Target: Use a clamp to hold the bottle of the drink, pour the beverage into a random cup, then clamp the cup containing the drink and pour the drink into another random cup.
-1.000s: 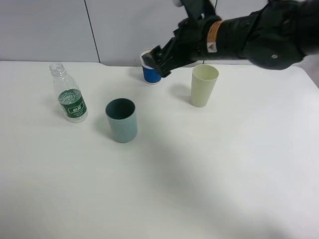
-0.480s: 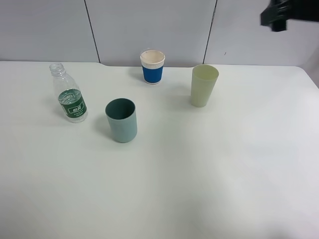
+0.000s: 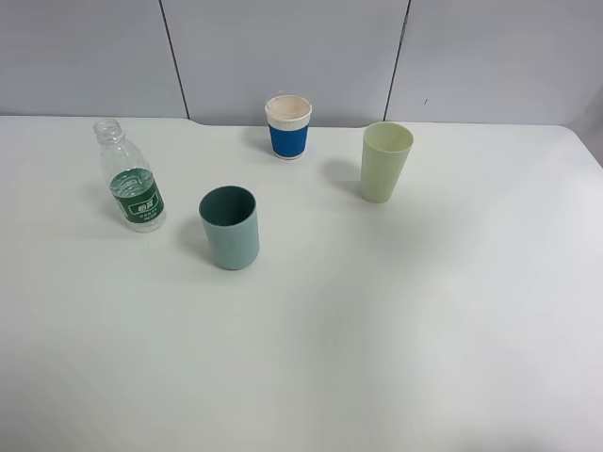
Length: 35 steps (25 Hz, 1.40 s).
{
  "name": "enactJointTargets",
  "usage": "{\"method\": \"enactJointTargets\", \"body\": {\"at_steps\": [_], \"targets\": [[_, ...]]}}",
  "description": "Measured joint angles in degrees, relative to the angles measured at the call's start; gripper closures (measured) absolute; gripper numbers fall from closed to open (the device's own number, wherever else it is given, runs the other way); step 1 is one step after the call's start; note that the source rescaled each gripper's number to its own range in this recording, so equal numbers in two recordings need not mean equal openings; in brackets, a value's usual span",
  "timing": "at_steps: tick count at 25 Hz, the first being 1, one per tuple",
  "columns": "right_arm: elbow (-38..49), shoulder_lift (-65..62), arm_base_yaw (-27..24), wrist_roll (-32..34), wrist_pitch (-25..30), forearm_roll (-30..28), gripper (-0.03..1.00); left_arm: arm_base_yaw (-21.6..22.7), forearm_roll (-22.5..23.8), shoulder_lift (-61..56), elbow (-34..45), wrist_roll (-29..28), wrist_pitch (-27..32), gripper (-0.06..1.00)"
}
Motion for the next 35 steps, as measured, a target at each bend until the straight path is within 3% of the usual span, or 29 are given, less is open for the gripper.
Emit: {"method": "enactJointTargets", "body": {"at_steps": [7, 15, 21, 28, 35], "targets": [[0.0, -13.7, -0.1, -1.2, 11.7, 4.6, 0.17, 0.0, 0.0, 0.0, 0.0, 0.0, 0.0, -0.02], [1.6, -26.9, -0.1, -3.4, 19.8, 10.3, 0.16, 0.0, 0.0, 0.0, 0.0, 0.0, 0.0, -0.02], [10.8, -36.9, -0.1, -8.6, 20.6, 16.0, -0.01, 0.0, 0.0, 0.0, 0.0, 0.0, 0.0, -0.02], [20.8, -44.6, -0.1, -12.8, 16.5, 18.4, -0.02, 0.0, 0.0, 0.0, 0.0, 0.0, 0.0, -0.02], [25.4, -44.6, -0.1, -15.8, 17.1, 23.8, -0.02, 0.0, 0.0, 0.0, 0.0, 0.0, 0.0, -0.02]]}}
